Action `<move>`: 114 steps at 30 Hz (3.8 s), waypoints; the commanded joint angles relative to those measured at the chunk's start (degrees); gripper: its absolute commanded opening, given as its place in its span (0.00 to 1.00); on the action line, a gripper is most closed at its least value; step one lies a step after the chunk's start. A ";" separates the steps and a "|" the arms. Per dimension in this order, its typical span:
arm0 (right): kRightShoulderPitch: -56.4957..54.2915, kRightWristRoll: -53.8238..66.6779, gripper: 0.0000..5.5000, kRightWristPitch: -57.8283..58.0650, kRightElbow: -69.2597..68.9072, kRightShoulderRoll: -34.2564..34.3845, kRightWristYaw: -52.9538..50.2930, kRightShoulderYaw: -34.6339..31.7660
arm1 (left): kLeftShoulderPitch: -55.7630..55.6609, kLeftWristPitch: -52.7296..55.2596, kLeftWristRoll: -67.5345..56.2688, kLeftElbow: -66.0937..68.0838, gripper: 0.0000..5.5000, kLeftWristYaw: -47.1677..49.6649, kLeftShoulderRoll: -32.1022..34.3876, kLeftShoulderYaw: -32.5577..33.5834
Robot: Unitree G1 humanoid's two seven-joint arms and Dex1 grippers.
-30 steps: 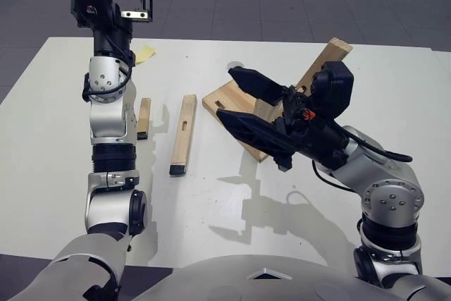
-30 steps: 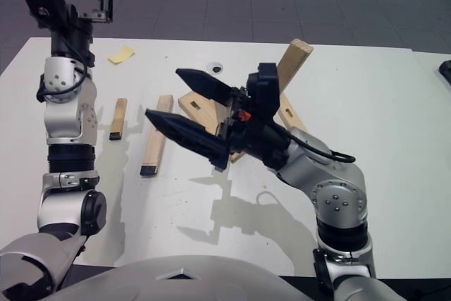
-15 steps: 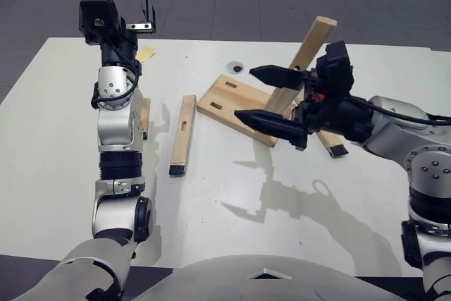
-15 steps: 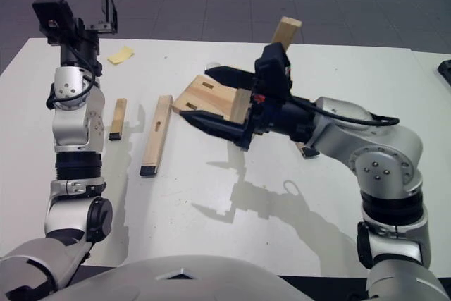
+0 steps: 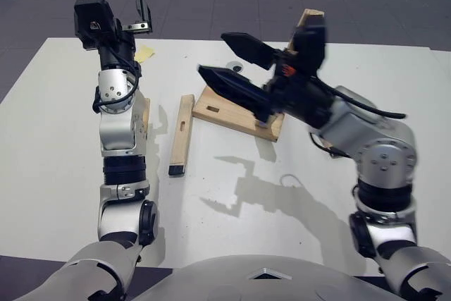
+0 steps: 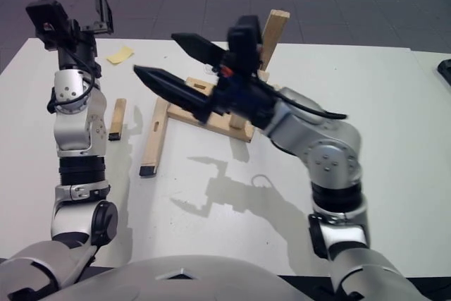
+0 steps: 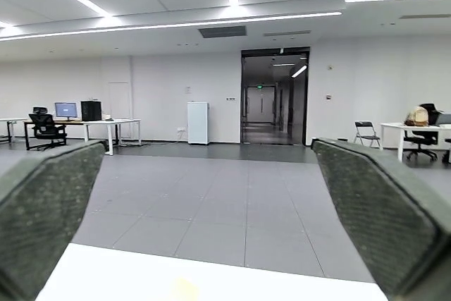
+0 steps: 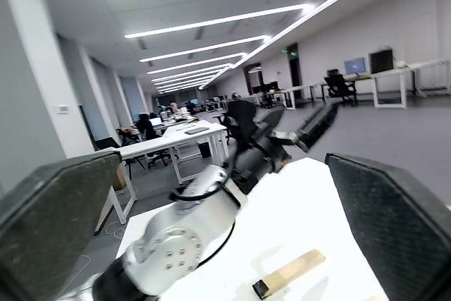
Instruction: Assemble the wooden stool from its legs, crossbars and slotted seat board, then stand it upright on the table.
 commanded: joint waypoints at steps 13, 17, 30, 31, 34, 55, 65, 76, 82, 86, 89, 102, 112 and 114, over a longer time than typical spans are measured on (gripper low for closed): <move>1.68 -13.62 0.98 5.47 7.25 -4.37 2.56 -2.60 | -0.39 1.15 0.37 1.10 0.98 0.50 -1.37 -0.16; 2.33 -17.84 0.98 5.99 7.68 -1.58 4.07 4.69 | -0.68 1.59 0.27 0.88 0.98 0.32 -1.30 -0.29; -3.71 -41.37 0.98 5.48 30.91 5.28 7.37 21.31 | 0.70 2.51 2.54 0.19 0.98 1.09 -3.80 -3.47; -3.75 -42.34 0.98 5.42 31.40 5.51 7.65 21.27 | 0.72 2.53 2.62 0.22 0.98 1.15 -4.02 -3.68; -4.47 -44.94 0.98 6.47 33.11 6.25 8.16 21.59 | 1.05 2.65 2.79 0.07 0.98 1.23 -4.60 -3.99; -12.47 -53.74 0.98 8.76 29.06 -7.28 38.57 37.56 | 1.33 3.43 2.95 0.17 0.98 2.36 -5.14 -3.03; -13.72 -79.92 0.98 -27.88 17.86 -33.88 45.73 39.76 | 2.31 5.00 3.21 -0.88 0.98 3.65 -5.49 -2.68; 11.57 -60.84 0.98 -29.26 10.87 -6.97 -8.33 -20.32 | 3.11 5.09 2.03 -0.22 0.98 3.26 -4.08 -0.37; 7.49 -58.52 0.98 -31.88 12.72 0.13 -28.19 -36.16 | 2.71 2.86 4.86 1.72 0.98 5.52 -2.09 1.08; 5.03 -66.60 0.98 -28.28 20.57 -1.51 -37.98 -36.12 | 2.38 2.26 4.83 2.48 0.98 6.86 -1.45 2.57; 1.42 -70.93 0.98 -25.44 33.09 -3.09 -38.60 -31.15 | 1.88 1.99 4.88 3.41 0.98 6.66 -1.55 2.20; -6.54 -80.09 0.98 -44.54 55.03 -4.18 -30.38 -10.44 | 1.42 2.63 4.83 4.96 0.98 5.35 -2.29 0.25; -7.78 -78.41 0.98 -41.49 60.21 -4.29 -31.71 -12.89 | 1.24 3.45 4.86 6.28 0.98 4.35 -0.86 0.80; -10.56 -80.27 0.98 -43.12 63.30 -3.78 -31.86 -10.22 | 0.71 3.30 4.91 7.07 0.98 4.15 -0.89 0.54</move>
